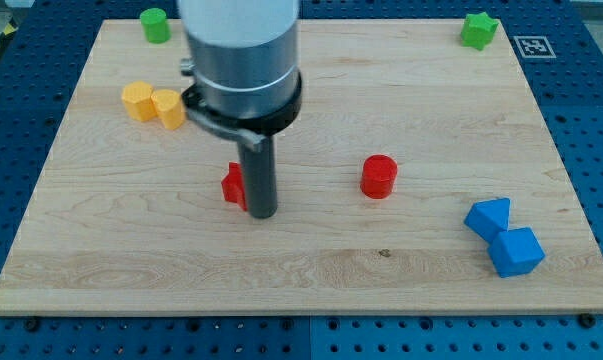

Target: Move the red star to the top center

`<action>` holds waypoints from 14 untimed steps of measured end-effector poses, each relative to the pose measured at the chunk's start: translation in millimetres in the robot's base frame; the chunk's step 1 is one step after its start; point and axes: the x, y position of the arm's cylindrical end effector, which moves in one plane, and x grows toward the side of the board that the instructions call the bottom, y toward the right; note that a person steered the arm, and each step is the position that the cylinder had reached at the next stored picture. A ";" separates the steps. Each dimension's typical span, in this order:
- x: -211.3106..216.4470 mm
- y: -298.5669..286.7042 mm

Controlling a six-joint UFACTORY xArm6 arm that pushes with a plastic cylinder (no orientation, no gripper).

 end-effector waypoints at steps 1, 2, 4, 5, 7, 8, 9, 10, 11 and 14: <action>9.2 -26.6; 1.2 -49.1; -12.1 -9.9; -32.2 12.1; -90.1 12.6; -117.2 12.6; -147.7 9.3; -175.9 -10.0; -199.7 -34.6; -203.7 4.5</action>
